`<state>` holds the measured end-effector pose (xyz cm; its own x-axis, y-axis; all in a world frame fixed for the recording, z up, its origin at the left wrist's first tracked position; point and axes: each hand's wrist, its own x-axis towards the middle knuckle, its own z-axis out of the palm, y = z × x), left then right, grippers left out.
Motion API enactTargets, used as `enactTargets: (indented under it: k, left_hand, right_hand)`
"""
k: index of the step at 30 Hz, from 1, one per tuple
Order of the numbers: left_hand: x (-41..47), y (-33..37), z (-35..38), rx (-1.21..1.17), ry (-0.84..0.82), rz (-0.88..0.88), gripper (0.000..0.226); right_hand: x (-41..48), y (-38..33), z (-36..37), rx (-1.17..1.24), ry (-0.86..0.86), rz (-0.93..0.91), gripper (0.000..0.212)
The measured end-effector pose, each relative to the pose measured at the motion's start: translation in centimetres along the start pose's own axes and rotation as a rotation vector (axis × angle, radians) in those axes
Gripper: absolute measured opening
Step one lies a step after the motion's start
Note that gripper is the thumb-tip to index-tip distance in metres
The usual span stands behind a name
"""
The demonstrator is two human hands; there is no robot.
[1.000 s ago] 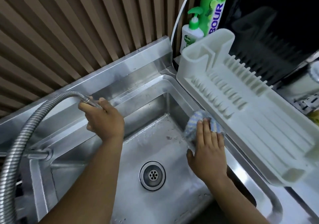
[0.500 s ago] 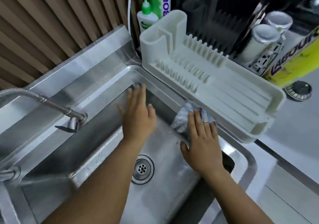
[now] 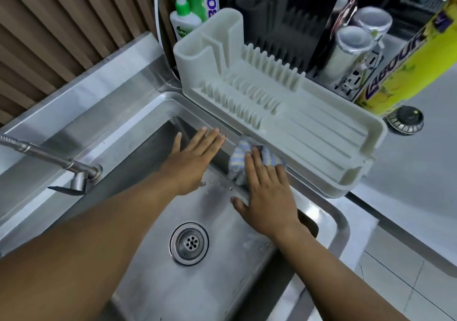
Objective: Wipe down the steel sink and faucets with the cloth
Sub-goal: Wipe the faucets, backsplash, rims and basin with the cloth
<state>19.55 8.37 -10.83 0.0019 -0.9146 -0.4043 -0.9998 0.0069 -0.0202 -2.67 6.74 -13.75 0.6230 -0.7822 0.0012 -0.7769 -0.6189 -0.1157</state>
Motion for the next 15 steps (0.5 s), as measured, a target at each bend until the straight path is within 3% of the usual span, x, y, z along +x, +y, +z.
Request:
enactTargets:
  k: [4, 11, 15]
  left_hand:
    - [0.0, 0.1, 0.3, -0.014, -0.022, -0.022, 0.115]
    - [0.2, 0.2, 0.5, -0.064, -0.020, -0.017, 0.114]
    - [0.2, 0.0, 0.2, -0.058, -0.054, -0.005, 0.114]
  right_hand:
    - [-0.3, -0.3, -0.5, 0.022, -0.061, 0.021, 0.101]
    - [-8.9, 2.7, -1.1, 0.040, -0.061, 0.241, 0.096]
    - [-3.3, 0.3, -0.3, -0.004, -0.017, 0.117, 0.105]
